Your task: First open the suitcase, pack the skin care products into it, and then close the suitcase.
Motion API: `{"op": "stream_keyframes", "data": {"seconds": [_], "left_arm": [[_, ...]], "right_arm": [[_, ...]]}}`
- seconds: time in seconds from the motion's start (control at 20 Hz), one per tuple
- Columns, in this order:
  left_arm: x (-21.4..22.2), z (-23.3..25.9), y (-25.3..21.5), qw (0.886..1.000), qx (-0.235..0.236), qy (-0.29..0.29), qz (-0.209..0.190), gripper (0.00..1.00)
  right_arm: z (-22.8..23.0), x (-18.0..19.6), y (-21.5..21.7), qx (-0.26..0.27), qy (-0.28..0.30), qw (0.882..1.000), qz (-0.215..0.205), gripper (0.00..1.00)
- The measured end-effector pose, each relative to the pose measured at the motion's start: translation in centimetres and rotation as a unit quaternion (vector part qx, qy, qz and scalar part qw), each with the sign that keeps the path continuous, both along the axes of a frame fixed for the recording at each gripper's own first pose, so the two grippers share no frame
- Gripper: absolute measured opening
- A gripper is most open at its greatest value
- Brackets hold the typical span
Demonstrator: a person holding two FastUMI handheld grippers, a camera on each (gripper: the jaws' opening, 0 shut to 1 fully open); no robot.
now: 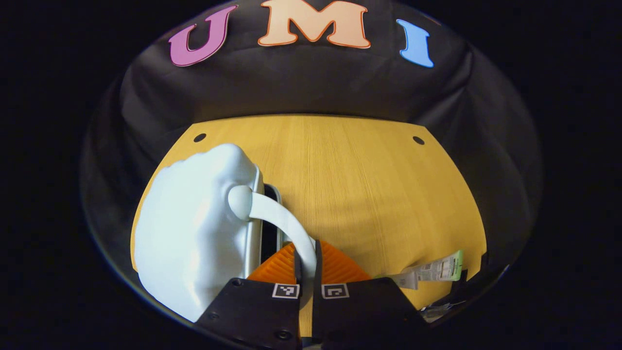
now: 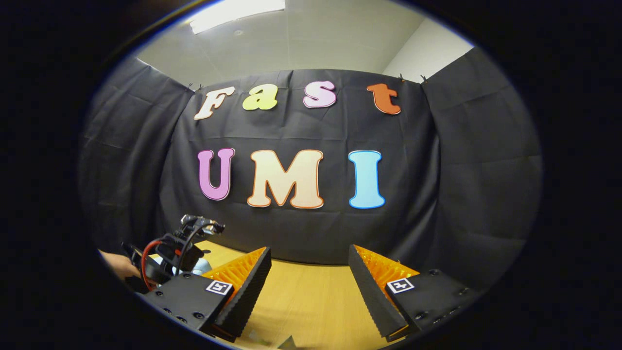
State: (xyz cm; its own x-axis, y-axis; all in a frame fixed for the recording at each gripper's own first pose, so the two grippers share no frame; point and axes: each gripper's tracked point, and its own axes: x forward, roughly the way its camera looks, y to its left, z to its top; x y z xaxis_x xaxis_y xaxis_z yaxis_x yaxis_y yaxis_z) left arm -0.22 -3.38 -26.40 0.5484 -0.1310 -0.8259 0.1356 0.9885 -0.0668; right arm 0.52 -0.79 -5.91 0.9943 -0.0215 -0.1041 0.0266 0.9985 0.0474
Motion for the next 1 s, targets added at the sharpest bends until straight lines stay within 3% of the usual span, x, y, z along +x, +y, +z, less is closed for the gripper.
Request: {"op": "stream_keyframes", "data": {"seconds": [0.35, 0.6, 0.85, 1.0], "left_arm": [[1.7, 5.3, 2.1, 0.999, -0.028, -0.031, 0.011, 0.02], [1.9, 9.5, 6.1, 0.997, -0.046, -0.056, 0.026, 0.02], [2.6, 11.9, 10.2, 0.995, -0.029, -0.097, 0.011, 0.02], [3.0, 12.8, 12.3, 0.991, -0.053, -0.118, 0.023, 0.02]], "right_arm": [[-0.4, 0.3, 3.2, 0.008, -0.003, 1.000, 0.030, 0.99], [0.2, 0.7, 5.6, 0.010, -0.011, 0.999, 0.046, 1.00], [0.3, 1.0, 7.3, 0.006, -0.014, 0.999, 0.046, 1.00], [0.6, 1.2, 8.8, 0.006, -0.015, 0.999, 0.050, 0.98]]}}
